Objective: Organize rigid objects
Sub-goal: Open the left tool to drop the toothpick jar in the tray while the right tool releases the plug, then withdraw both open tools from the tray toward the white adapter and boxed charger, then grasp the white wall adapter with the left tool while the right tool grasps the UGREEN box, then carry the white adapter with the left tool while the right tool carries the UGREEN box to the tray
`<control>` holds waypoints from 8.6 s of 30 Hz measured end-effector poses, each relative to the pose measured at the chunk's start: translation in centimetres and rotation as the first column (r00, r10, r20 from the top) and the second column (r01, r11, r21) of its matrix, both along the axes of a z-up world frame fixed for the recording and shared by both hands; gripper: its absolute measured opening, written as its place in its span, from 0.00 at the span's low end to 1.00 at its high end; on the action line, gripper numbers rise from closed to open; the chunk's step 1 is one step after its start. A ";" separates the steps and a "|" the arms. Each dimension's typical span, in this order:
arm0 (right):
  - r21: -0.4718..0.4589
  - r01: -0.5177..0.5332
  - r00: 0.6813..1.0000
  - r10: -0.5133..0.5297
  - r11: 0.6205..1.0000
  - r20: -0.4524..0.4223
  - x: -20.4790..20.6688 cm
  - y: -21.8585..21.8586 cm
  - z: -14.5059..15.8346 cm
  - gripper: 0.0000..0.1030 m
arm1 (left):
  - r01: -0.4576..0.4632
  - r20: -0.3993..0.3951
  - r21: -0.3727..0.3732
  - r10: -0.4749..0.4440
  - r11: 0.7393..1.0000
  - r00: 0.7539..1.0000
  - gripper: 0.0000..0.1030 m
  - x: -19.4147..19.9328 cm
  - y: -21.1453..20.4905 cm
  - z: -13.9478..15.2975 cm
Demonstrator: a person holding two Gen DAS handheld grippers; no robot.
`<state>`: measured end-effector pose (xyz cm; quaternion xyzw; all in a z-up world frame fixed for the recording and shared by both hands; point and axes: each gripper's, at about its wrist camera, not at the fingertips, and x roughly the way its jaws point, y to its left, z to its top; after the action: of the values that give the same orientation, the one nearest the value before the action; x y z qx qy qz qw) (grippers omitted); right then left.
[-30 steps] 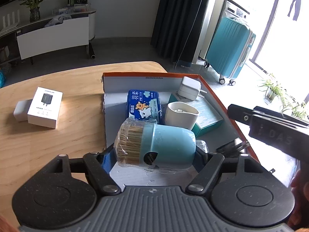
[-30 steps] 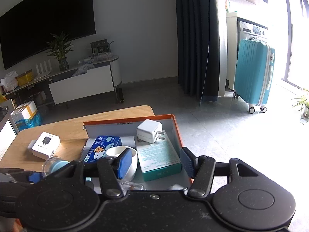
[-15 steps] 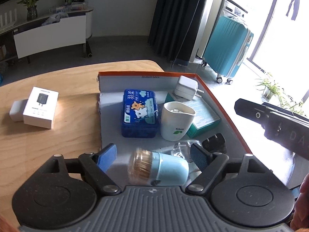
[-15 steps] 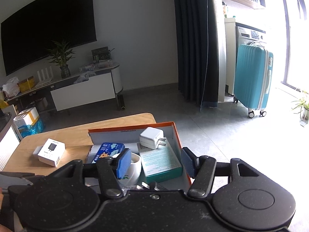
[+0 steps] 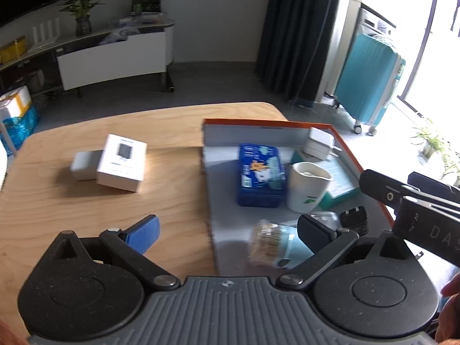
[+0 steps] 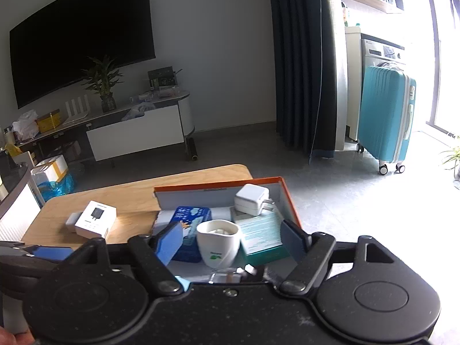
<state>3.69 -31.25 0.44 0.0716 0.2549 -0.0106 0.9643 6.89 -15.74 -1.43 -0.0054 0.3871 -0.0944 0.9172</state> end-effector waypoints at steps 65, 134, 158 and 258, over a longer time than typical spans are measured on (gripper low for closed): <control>-0.005 -0.310 0.940 0.306 0.951 -0.150 3.9 16.8 -1.5 0.90 | -0.332 -0.015 -0.015 0.332 0.943 0.943 1.00 -0.5 17.5 0.1; -0.034 -0.194 0.964 0.184 0.980 -0.191 15.4 16.0 -5.5 0.90 | -0.266 -0.098 -0.066 0.259 0.962 0.961 1.00 12.1 16.1 -5.7; -0.009 -0.369 0.909 0.359 0.929 -0.213 17.5 17.6 -6.3 0.90 | -0.249 0.019 0.081 0.248 0.965 0.969 0.64 12.2 16.0 -5.9; -0.005 -0.211 0.977 0.210 0.978 -0.035 -5.1 8.9 1.0 0.68 | -0.203 0.157 -0.054 0.209 0.978 0.965 0.64 -7.8 10.3 1.5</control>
<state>-1.42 -22.32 1.42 0.0398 0.2773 0.0892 0.9558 -0.92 -5.43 0.07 -0.0551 0.3070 -0.0057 0.9501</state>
